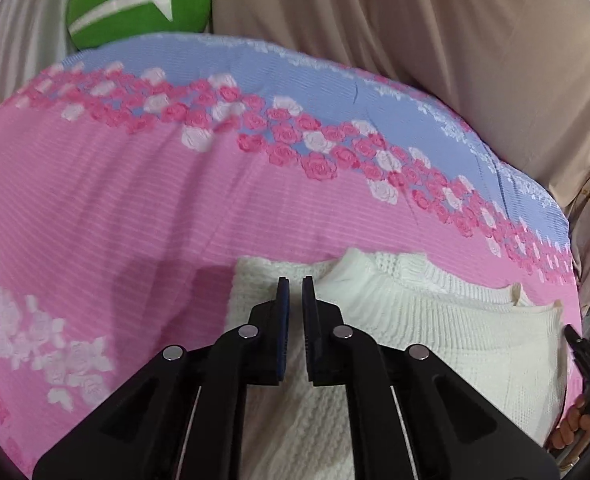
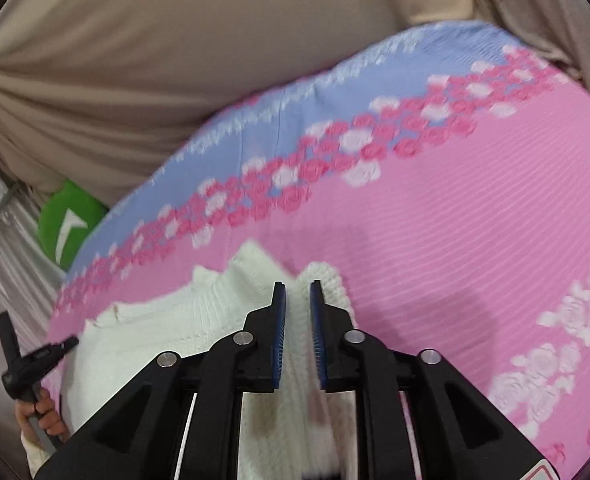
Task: Fold small clothes
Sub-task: 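Grasp the sweater collar edge with both tools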
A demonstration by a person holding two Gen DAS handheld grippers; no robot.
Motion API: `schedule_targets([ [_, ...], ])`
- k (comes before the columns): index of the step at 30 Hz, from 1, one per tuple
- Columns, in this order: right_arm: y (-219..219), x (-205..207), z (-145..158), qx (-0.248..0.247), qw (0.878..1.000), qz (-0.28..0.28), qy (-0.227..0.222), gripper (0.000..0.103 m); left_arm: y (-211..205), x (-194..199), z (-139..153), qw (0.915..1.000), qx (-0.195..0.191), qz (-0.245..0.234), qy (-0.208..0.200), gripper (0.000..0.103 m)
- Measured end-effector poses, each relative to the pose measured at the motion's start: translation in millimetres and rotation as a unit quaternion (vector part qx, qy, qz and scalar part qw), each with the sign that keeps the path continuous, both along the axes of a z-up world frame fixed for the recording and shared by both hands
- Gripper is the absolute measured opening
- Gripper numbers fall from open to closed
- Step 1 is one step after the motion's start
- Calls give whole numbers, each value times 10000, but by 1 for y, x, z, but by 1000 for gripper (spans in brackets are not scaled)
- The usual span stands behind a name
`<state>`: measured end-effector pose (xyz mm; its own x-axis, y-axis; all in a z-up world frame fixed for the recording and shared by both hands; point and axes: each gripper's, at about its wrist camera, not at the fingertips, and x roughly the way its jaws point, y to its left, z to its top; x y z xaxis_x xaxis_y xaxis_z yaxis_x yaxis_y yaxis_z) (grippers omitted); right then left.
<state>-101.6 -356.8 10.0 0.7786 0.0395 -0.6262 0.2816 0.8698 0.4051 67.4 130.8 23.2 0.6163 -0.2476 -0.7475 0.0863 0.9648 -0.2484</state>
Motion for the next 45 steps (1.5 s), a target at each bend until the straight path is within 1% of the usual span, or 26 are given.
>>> schedule_targets([
  [1,6,-15,14,-158,9995,-45,-272,17,2,-14,13,9996,146,91,-243,7],
  [3,26,-36,33,-390,9971,122,-635,19,4,-41,36,9975,263,107,-653,15],
  [6,90,-40,39,-579,9894,1172,-626,19,-15,-88,62,9939,93,-412,-1022,25],
  [8,151,-35,23,-732,9754,2051,-332,19,-49,-116,60,9892,5,-1133,-935,26],
  [10,207,-33,-2,-821,9549,2852,-50,17,-81,-131,41,9836,-30,-1703,-601,27],
  [13,240,-36,-33,-1243,9404,3149,332,13,-101,-137,0,9821,189,-1873,-76,28],
  [15,223,-46,-42,-1382,9422,3014,475,3,-82,-135,-17,9851,184,-1707,109,27],
  [16,206,-52,-43,-1369,9478,2831,525,2,-68,-135,-20,9863,100,-1642,128,27],
  [18,162,-67,-44,-1298,9630,2272,643,0,-37,-137,-23,9911,160,-1304,201,17],
  [20,99,-93,-44,-1006,9797,1552,768,0,-2,-140,-27,9954,357,-859,240,9],
  [22,54,-118,-46,-628,9887,1136,756,0,27,-143,-35,9965,86,-690,471,2],
  [23,44,-124,-46,-369,9905,1128,701,0,33,-145,-36,9965,-98,-674,486,2],
  [24,40,-129,-46,-334,9915,1058,683,0,36,-147,-37,9965,-140,-653,500,2],
  [26,46,-129,-37,-801,9903,824,786,0,32,-151,-28,9975,-79,-551,434,2],
  [27,48,-127,-31,-781,9909,865,666,7,27,-152,-20,9978,-100,-566,323,2],
  [29,51,-115,-8,-782,9929,851,296,17,15,-146,3,9978,-109,-659,-58,18],
  [30,50,-106,2,-823,9934,781,155,33,9,-141,13,9976,-66,-641,-233,36],
  [31,47,-95,12,-879,9939,664,-15,52,5,-130,23,9976,-7,-571,-399,47],
  [32,43,-79,20,-939,9937,583,-162,59,1,-119,29,9972,48,-528,-532,48],
  [35,35,-30,24,-902,9946,505,-68,62,-9,-72,30,9979,184,-341,-519,60],
  [39,34,21,0,-852,9941,499,454,62,-18,-23,5,9994,-9,-346,1,59],
  [40,36,30,-8,-881,9929,519,612,58,-20,-17,-2,9992,-69,-380,100,48],
  [41,41,30,-12,-897,9924,544,638,36,-22,-15,-7,9992,-84,-363,174,38],
  [42,43,32,-15,-907,9920,594,651,8,-24,-13,-10,9991,-94,-352,208,18],
  [43,44,30,-12,-928,9925,563,553,8,-24,-12,-11,9990,-154,-379,205,9],
  [45,41,22,1,-1023,9938,362,226,7,-22,-10,-10,9991,-216,-330,146,8],
])
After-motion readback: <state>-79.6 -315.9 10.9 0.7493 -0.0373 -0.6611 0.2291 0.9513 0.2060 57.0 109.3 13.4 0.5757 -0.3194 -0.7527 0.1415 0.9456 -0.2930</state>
